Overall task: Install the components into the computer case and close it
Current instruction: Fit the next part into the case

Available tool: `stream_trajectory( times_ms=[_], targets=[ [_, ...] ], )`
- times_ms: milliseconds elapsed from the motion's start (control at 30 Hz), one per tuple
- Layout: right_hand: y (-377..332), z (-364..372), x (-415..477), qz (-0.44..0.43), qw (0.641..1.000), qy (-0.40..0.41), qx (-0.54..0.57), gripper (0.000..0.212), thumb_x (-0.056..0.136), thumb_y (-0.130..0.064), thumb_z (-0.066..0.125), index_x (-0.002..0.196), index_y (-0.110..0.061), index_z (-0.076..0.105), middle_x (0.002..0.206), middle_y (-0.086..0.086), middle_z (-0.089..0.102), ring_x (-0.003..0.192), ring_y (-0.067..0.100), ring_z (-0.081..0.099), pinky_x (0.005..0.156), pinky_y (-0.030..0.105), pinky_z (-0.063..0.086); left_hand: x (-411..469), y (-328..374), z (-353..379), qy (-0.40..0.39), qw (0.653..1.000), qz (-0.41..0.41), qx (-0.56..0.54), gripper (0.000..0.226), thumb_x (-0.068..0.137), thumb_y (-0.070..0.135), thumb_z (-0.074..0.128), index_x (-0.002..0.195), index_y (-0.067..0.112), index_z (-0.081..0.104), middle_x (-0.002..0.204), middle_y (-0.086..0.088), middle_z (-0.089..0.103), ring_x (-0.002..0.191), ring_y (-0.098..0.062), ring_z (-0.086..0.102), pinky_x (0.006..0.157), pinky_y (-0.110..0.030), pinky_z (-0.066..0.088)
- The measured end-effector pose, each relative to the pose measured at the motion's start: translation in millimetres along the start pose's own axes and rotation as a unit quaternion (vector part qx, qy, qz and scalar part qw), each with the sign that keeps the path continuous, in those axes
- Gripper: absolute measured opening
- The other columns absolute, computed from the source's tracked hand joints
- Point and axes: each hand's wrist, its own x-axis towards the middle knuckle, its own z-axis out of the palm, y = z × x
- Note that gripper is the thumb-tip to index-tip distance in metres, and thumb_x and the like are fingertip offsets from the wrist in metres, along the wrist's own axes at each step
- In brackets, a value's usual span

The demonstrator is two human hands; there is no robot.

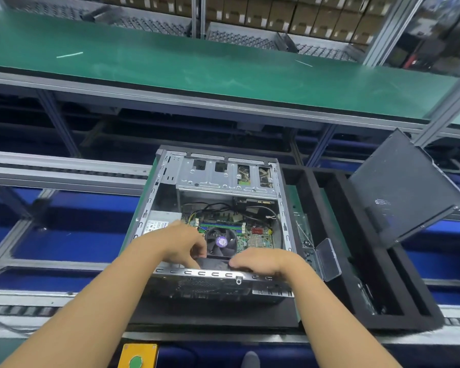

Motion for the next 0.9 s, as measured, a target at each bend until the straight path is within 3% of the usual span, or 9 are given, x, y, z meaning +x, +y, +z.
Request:
stream_trajectory(
  times_ms=[100,167,267,433,567,633,733,800,900],
  targets=[
    [2.6,1.7,0.1,-0.015,0.999,0.016,0.045,0.032,0.108,-0.043,0.044,0.100,-0.019,0.064,0.093,-0.008,0.058,0.079,0.009,0.051,0.077,0.026,0.039,-3.3,-5.8,-3.5,-0.014,0.997,-0.015,-0.073,0.008,0.078,0.036,0.078,0.078,0.035,0.070,0.066,0.029,0.063,0.068,0.004,0.058,0.068,-0.013,0.038],
    [0.4,2.5,3.4,-0.031,0.998,0.027,0.049,0.028,0.106,-0.040,0.051,0.120,-0.026,0.070,0.099,-0.023,0.065,0.084,-0.007,0.058,0.077,0.011,0.040,-4.0,-8.8,-6.4,-0.022,0.997,-0.021,-0.075,0.006,0.080,0.029,0.078,0.081,0.034,0.074,0.066,0.028,0.065,0.068,0.006,0.061,0.063,-0.013,0.041],
    [-3.8,2.8,7.4,-0.036,0.997,0.038,0.063,0.027,0.105,-0.038,0.055,0.124,-0.030,0.073,0.077,-0.039,0.064,0.069,-0.020,0.056,0.063,0.003,0.038,-4.2,-11.9,-7.6,-0.041,0.997,-0.020,-0.063,0.007,0.081,0.028,0.078,0.081,0.035,0.074,0.062,0.035,0.061,0.064,0.015,0.058,0.059,-0.010,0.039],
    [-9.3,1.7,1.5,-0.009,0.993,0.020,0.113,0.032,0.105,-0.042,0.054,0.130,-0.030,0.071,0.094,-0.019,0.071,0.078,-0.006,0.058,0.075,0.014,0.043,-2.9,-8.7,-8.6,-0.047,0.997,-0.040,-0.042,0.009,0.081,0.029,0.079,0.090,0.030,0.077,0.061,0.033,0.061,0.070,0.007,0.061,0.064,-0.014,0.043],
    [-8.5,4.8,-0.9,0.001,0.992,0.026,0.121,0.035,0.108,-0.041,0.047,0.131,-0.028,0.070,0.065,-0.026,0.065,0.058,-0.011,0.053,0.060,0.009,0.039,-7.6,-3.5,-11.0,-0.065,0.995,-0.052,-0.055,0.023,0.087,0.028,0.072,0.109,0.032,0.075,0.089,0.026,0.066,0.086,-0.003,0.063,0.075,-0.021,0.047],
    [-8.8,5.4,-2.7,0.005,0.986,0.035,0.165,0.035,0.110,-0.037,0.044,0.130,-0.027,0.071,0.090,-0.027,0.072,0.082,-0.008,0.064,0.073,0.008,0.044,-10.5,-1.6,-13.1,-0.075,0.994,-0.050,-0.066,0.031,0.093,0.028,0.064,0.123,0.031,0.068,0.114,0.019,0.068,0.102,-0.006,0.062,0.089,-0.025,0.047],
    [-11.9,7.8,-3.3,0.007,0.981,0.063,0.182,0.034,0.110,-0.035,0.043,0.127,-0.029,0.073,0.123,-0.013,0.072,0.116,0.009,0.065,0.097,0.021,0.048,-12.6,1.2,-15.5,-0.071,0.994,-0.042,-0.066,0.034,0.100,0.023,0.050,0.131,0.027,0.063,0.134,0.014,0.061,0.120,-0.008,0.056,0.104,-0.027,0.042],
    [-12.6,9.9,-1.9,0.007,0.984,0.069,0.162,0.034,0.109,-0.038,0.044,0.124,-0.033,0.074,0.122,-0.012,0.073,0.115,0.015,0.066,0.104,0.031,0.049,-14.5,2.4,-16.2,-0.064,0.994,-0.041,-0.073,0.035,0.100,0.021,0.048,0.131,0.027,0.063,0.135,0.014,0.060,0.120,-0.007,0.056,0.103,-0.025,0.041],
    [-12.6,11.5,0.4,-0.004,0.979,0.113,0.169,0.032,0.109,-0.040,0.043,0.121,-0.035,0.073,0.103,-0.008,0.074,0.091,0.015,0.067,0.083,0.029,0.052,-16.8,3.0,-13.1,0.027,0.996,-0.030,-0.085,0.028,0.099,0.026,0.054,0.123,0.027,0.069,0.123,0.013,0.068,0.108,-0.006,0.062,0.099,-0.029,0.047]
  ],
)
